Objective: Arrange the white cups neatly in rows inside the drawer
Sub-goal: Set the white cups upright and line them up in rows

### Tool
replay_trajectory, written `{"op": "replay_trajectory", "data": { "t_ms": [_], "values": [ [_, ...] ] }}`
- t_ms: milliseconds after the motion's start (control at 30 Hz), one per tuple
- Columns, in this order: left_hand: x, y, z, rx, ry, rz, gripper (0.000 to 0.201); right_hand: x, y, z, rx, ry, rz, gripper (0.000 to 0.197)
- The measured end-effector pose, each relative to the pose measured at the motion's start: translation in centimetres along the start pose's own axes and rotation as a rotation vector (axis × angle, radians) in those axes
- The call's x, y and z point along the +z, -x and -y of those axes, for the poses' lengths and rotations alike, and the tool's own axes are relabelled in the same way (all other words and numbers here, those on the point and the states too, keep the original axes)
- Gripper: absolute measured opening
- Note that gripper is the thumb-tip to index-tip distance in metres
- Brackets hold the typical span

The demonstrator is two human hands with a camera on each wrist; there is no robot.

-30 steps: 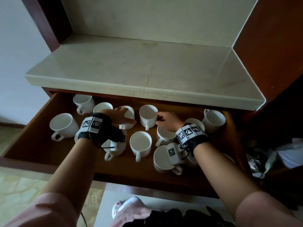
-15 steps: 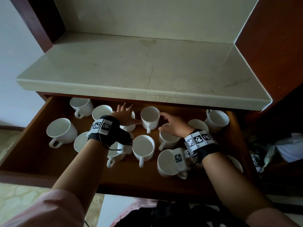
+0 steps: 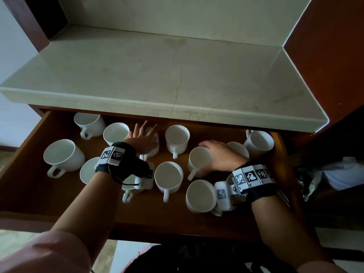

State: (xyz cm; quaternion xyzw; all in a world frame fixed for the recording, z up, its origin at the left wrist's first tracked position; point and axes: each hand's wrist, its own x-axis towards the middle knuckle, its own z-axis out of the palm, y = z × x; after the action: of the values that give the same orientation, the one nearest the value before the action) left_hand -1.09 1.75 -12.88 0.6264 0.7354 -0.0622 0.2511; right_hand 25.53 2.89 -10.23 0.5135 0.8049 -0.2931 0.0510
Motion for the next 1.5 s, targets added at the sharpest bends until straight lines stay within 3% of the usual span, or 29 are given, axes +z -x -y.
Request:
{"op": "replay_trajectory", "data": {
  "t_ms": [600,867,1500],
  "values": [
    [0.5,0.1,-0.4,-0.067,0.054,-0.009,0.072,0.2,-0.4,-0.6,-0.054,0.090,-0.037,0.101],
    [0.6,0.2,-0.5,-0.068,0.037,-0.020,0.072,0.1,-0.5,-1.4,-0.125,0.050,-0.037,0.098],
    [0.5,0.1,-0.5,-0.056,0.010,-0.017,0.073,0.0,-0.8,-0.9,-0.140,-0.099,-0.129,0.092]
  ]
}}
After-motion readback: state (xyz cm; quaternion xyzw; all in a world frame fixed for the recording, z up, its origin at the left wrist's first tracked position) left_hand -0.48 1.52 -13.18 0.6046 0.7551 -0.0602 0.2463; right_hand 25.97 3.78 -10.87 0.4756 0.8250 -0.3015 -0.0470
